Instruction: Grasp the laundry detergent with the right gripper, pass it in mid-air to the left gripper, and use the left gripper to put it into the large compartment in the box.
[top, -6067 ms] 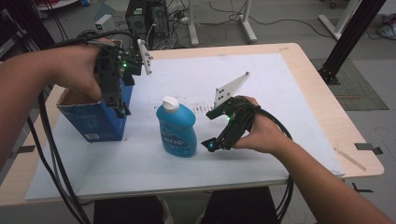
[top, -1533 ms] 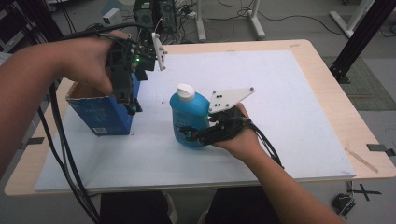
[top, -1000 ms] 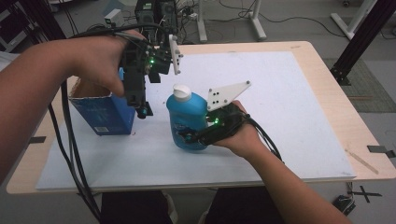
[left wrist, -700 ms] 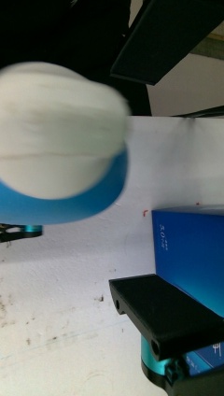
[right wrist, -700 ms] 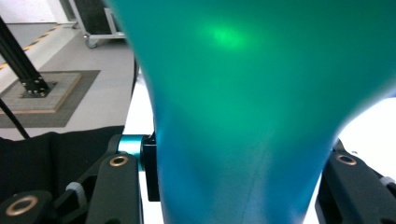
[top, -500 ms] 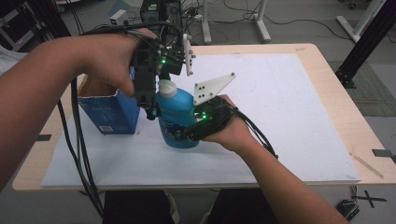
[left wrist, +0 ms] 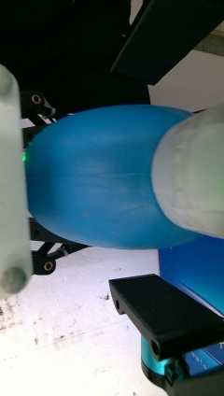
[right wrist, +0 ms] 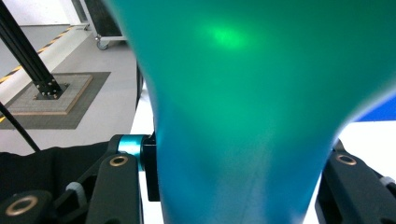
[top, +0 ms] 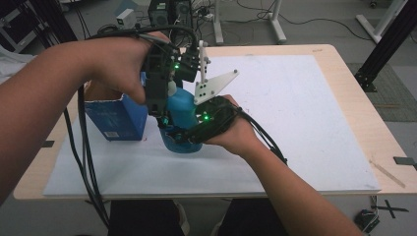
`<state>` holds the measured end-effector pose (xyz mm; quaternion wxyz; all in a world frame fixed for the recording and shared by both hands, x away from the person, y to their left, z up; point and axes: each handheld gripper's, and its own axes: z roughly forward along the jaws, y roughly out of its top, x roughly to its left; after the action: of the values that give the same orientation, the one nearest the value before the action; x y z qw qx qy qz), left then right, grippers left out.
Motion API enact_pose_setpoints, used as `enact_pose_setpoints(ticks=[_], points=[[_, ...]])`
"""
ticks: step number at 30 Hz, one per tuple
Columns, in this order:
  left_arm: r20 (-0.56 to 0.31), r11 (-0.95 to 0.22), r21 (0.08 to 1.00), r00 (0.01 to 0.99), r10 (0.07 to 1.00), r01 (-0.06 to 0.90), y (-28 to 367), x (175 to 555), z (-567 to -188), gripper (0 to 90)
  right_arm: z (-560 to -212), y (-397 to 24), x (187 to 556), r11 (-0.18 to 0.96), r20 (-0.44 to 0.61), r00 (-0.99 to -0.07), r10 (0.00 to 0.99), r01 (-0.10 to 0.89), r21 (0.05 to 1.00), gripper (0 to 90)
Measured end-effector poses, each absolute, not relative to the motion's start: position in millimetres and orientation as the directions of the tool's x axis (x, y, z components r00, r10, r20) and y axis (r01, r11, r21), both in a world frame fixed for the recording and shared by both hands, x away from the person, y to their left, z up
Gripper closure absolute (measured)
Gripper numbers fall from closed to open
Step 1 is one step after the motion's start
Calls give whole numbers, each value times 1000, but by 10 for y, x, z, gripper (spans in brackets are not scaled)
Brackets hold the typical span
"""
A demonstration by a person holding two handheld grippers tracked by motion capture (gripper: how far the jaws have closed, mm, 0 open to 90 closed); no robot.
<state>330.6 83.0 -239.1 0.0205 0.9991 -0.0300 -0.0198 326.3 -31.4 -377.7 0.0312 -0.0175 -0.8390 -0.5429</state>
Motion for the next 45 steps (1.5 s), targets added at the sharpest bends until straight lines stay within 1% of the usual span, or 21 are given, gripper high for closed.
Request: enact_pose_setpoints(ticks=[5,14,16,22,24,32,35,45], points=[[-29,-998,30,998,-62,-61,809,3316,-2417,18,-3763,-324,3268,400,74,-997,-1,67,914,464],[-37,-1000,14,999,-23,-22,782,3315,-2436,30,-3750,-334,3263,394,72,-997,-6,64,917,464],[-42,-1000,18,999,-24,-23,778,3307,-2429,97,-3751,-332,3261,395,70,-998,-7,61,917,464],[-32,-1000,16,999,-16,-16,777,3307,-2424,99,-3753,-331,3263,395,73,-997,-12,62,917,464],[-31,-1000,15,999,-16,-16,784,3314,-2424,122,-3752,-332,3264,396,70,-998,-11,59,916,464],[-17,-1000,11,1000,-13,-13,784,3317,-2433,145,-3755,-333,3271,398,80,-997,-12,69,915,464],[-21,-1000,12,1000,-15,-15,780,3320,-2434,175,-3758,-329,3273,397,82,-997,-13,71,915,465],[-10,-1000,6,1000,-25,-25,761,3317,-2444,218,-3756,-327,3264,392,85,-996,-16,72,917,465]])
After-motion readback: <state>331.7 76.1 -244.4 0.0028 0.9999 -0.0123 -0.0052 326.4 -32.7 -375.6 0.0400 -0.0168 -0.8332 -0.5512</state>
